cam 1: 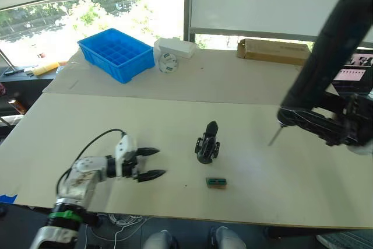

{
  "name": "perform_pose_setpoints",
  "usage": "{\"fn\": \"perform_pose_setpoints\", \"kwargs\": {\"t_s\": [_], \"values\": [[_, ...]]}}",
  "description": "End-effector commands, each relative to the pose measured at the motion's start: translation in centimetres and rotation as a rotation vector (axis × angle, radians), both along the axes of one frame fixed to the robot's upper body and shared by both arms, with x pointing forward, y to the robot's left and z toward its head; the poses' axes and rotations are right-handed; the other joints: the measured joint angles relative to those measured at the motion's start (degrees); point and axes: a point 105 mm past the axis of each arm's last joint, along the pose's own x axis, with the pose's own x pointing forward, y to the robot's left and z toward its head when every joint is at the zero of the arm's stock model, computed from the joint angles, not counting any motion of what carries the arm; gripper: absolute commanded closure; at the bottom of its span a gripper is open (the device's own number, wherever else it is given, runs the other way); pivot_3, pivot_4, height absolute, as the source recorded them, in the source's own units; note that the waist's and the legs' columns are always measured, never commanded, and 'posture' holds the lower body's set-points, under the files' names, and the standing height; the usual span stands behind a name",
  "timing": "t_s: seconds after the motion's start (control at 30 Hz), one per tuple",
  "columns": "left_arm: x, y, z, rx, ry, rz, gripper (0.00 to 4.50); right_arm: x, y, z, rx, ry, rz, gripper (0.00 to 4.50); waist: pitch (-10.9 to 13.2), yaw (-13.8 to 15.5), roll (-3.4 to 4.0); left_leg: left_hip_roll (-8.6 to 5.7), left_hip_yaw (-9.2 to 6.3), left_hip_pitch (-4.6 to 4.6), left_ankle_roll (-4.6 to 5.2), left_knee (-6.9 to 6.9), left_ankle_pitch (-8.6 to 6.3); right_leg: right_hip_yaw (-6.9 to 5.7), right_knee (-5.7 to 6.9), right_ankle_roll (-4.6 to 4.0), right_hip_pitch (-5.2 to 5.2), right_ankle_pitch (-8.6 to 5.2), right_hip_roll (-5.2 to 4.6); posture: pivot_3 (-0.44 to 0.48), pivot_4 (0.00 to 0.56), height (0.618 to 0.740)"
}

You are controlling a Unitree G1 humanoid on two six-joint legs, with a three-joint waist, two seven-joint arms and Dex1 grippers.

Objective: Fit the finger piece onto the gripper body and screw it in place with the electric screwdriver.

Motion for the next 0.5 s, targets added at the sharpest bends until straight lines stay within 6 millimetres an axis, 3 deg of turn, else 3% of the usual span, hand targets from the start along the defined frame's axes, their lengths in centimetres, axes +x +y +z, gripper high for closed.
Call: {"fn": "perform_pose_setpoints", "kwargs": {"t_s": [0.03,0.17,0.27,0.33,0.5], "values": [[-0.1,2.8,2.6,-0.006,-0.127,-0.01,0.02,-2.0,-2.6,0.1,-0.081,-0.089,-0.106,2.59,0.1,0.3,0.08,0.0,0.0,0.0,0.0,0.03,0.0,0.0,-0.01,0.03,0.01,-0.01,0.07,0.0,0.15,0.74],[-0.6,5.8,3.2,0.026,-0.177,-0.005,0.02,-3.6,-4.2,-2.0,-0.102,-0.066,-0.193,2.59,0.2,0.5,0.16,-0.01,0.01,0.03,-0.01,0.03,-0.01,0.14,-0.02,0.16,0.02,-0.07,0.35,0.0,0.15,0.74],[-0.6,6.8,3.6,0.034,-0.143,-0.007,0.02,-3.9,-4.6,-2.4,-0.098,-0.082,-0.228,2.59,0.4,0.1,0.23,-0.01,0.08,0.12,-0.02,0.02,-0.01,0.19,0.03,0.29,0.02,-0.16,0.36,0.0,0.15,0.74],[-0.6,6.5,4.0,0.014,-0.13,-0.018,0.02,-3.9,-4.2,-2.5,-0.089,-0.088,-0.223,2.59,0.4,-0.1,0.25,-0.01,0.09,0.12,-0.03,0.02,-0.02,0.23,0.03,0.56,0.01,-0.28,0.34,0.0,0.15,0.74],[-1.4,2.9,5.0,-0.024,-0.155,-0.147,0.02,-3.2,-1.7,-1.0,-0.05,-0.155,-0.146,2.59,0.4,-0.4,0.24,0.01,0.05,0.19,-0.08,0.02,0.0,0.38,0.07,0.29,0.03,-0.11,0.2,0.0,0.15,0.74]]}}
